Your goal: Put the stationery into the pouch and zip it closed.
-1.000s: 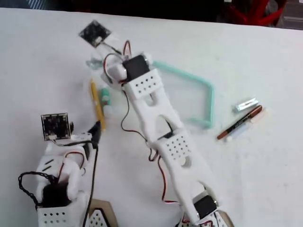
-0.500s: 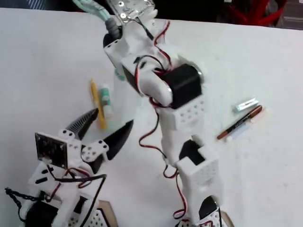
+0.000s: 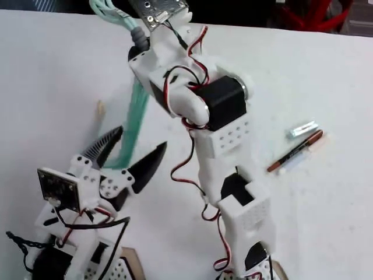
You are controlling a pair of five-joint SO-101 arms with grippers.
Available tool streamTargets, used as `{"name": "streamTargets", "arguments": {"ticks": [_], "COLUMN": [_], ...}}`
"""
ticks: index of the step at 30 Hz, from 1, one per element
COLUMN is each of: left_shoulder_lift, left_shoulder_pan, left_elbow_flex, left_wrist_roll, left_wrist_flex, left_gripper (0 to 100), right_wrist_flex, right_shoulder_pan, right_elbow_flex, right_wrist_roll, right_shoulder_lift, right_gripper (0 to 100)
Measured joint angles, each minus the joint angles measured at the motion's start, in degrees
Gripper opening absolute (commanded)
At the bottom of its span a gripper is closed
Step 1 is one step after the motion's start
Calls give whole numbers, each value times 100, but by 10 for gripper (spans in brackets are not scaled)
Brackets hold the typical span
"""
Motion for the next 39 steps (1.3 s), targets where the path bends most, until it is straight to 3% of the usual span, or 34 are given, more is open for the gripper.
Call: {"name": "streamTargets", "arguments": {"ticks": [7,21,28,39], "left_shoulder_lift": [-9,-9,-9,-18], "left_shoulder_pan": [0,0,0,0], "left_elbow_flex": [-290,-299,-299,545], "left_wrist_roll": [0,0,-44,-440], "left_wrist_flex": [378,378,167,-1090], "left_gripper": [317,317,317,245], "right_wrist_flex": [-264,-193,62,70], "right_shoulder_pan": [264,352,-290,-1451], "right_elbow_flex": [9,53,879,2022], "right_wrist_roll": [0,18,1011,1248], "right_shoulder_lift": [-545,-1011,-1240,-2400], "right_gripper": [17,18,18,20]}}
